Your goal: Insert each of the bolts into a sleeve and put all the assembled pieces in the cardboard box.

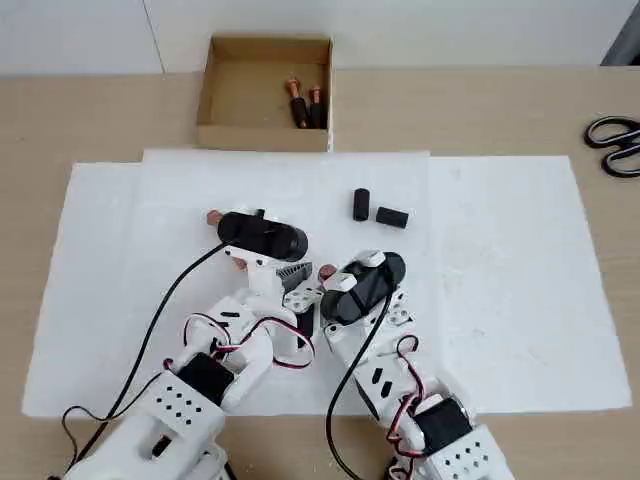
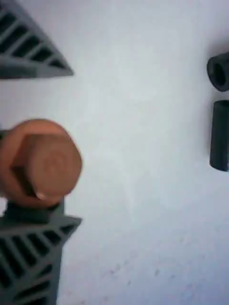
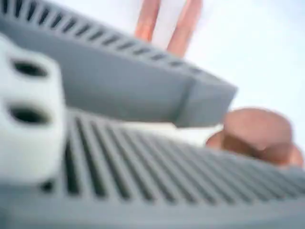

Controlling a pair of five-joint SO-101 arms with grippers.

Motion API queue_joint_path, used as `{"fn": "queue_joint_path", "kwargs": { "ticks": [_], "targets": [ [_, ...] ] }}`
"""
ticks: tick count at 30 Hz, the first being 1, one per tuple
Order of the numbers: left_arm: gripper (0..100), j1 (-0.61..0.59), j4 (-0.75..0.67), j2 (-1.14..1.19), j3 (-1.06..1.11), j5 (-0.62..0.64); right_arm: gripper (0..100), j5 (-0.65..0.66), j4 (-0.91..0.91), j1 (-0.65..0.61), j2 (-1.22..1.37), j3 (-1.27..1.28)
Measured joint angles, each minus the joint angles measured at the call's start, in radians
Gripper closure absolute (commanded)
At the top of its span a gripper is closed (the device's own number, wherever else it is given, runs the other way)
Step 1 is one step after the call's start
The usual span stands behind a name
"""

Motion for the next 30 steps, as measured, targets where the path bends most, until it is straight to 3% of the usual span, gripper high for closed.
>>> {"fn": "queue_joint_path", "kwargs": {
  "ticks": [21, 30],
  "targets": [
    [82, 0.0, 0.002, -0.032, -0.069, 0.0, 99.5, 0.0, 0.0, 0.002, -0.002, 0.0],
    [82, -0.095, 0.037, -0.06, -0.069, -0.002, 99.5, 0.0, 0.0, 0.04, -0.002, 0.0]
  ]
}}
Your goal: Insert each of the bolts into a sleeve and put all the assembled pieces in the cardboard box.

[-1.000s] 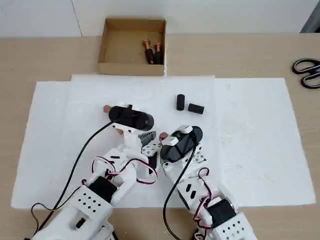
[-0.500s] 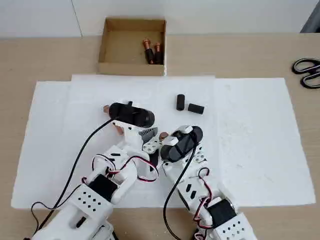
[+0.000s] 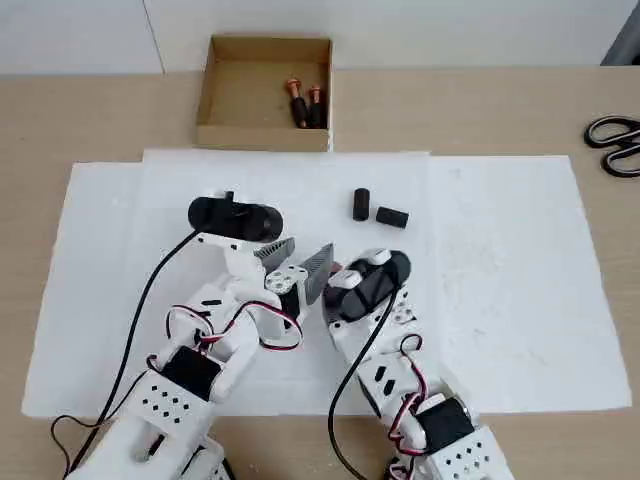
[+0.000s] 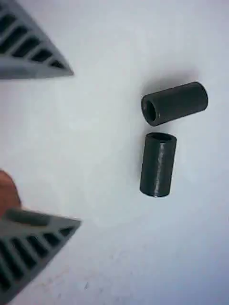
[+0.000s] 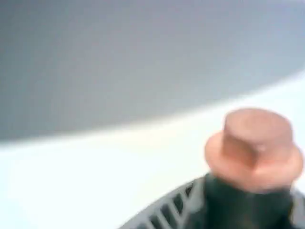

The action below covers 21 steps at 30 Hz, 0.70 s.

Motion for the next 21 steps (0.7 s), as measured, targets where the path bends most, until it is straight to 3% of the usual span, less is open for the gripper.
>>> {"fn": "queue_joint_path", "kwargs": {
  "ticks": [6, 13, 21],
  "targets": [
    [82, -0.066, 0.04, 0.0, 0.0, 0.0, 99.5, 0.0, 0.002, 0.026, 0.0, 0.0],
    [82, -0.232, 0.158, 0.0, 0.0, 0.0, 99.5, 0.023, 0.155, 0.071, 0.037, -0.192],
    [82, -0.315, 0.216, 0.0, 0.0, 0.0, 99.5, 0.095, 0.094, 0.146, 0.457, -0.586]
  ]
}}
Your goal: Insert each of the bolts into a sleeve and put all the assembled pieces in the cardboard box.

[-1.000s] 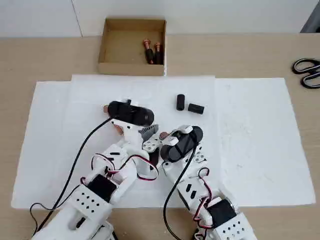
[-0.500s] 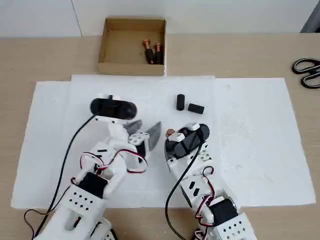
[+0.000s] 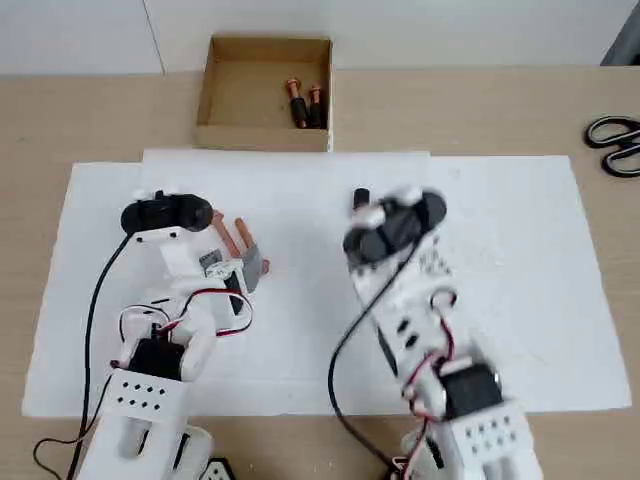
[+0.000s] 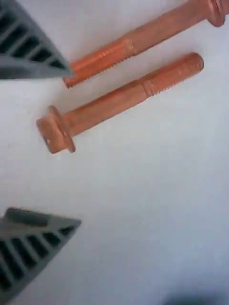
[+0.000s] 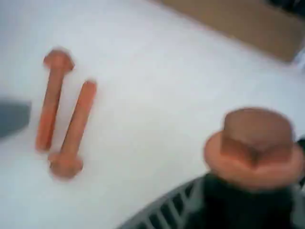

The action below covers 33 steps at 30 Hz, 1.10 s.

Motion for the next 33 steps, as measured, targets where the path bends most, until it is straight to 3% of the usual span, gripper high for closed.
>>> {"fn": "queue_joint_path", "kwargs": {
  "ticks": [8, 21, 33],
  "targets": [
    [82, -0.002, 0.003, 0.0, 0.0, 0.0, 99.5, 0.003, -0.331, 0.017, 0.595, -0.384],
    [82, -0.002, 0.003, 0.0, 0.0, 0.0, 99.5, 0.003, -0.686, 0.014, 1.508, -1.08],
    [82, -0.002, 0.003, 0.0, 0.0, 0.0, 99.2, 0.003, -0.723, -0.018, 2.131, -1.685]
  ]
}}
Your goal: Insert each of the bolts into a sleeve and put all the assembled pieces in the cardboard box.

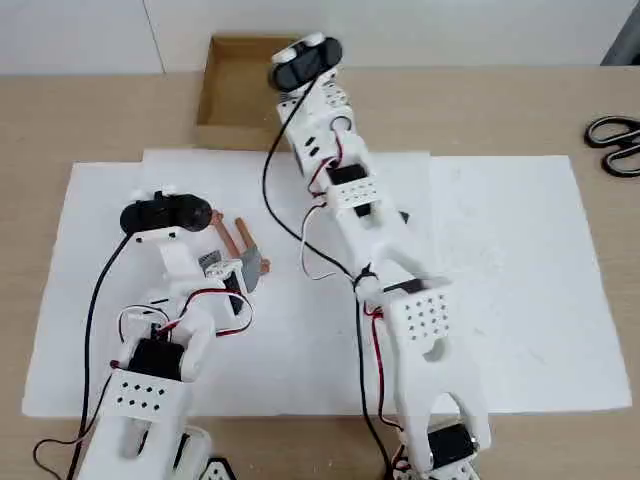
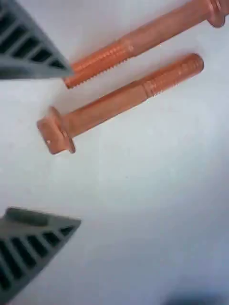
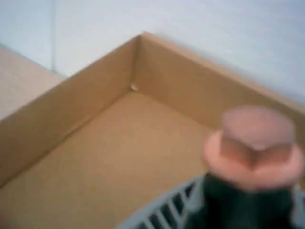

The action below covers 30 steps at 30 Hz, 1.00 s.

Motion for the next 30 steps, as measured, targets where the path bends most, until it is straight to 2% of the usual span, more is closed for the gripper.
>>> {"fn": "queue_joint_path", "kwargs": {
  "ticks": [7, 15, 27, 30],
  "targets": [
    [82, 0.0, 0.0, 0.0, 0.0, 0.0, 98.7, 0.0, 0.0, -0.043, 0.121, -0.101],
    [82, 0.0, 0.0, 0.0, 0.0, 0.0, 81.0, 0.0, -0.002, -0.04, 0.175, -0.103],
    [82, 0.0, 0.0, -0.002, 0.0, 0.0, 80.8, 0.0, -0.005, -0.034, 0.175, -0.123],
    [82, 0.0, 0.0, -0.002, 0.0, 0.0, 80.8, 0.0, 0.101, -0.015, 0.138, -0.123]
  ]
}}
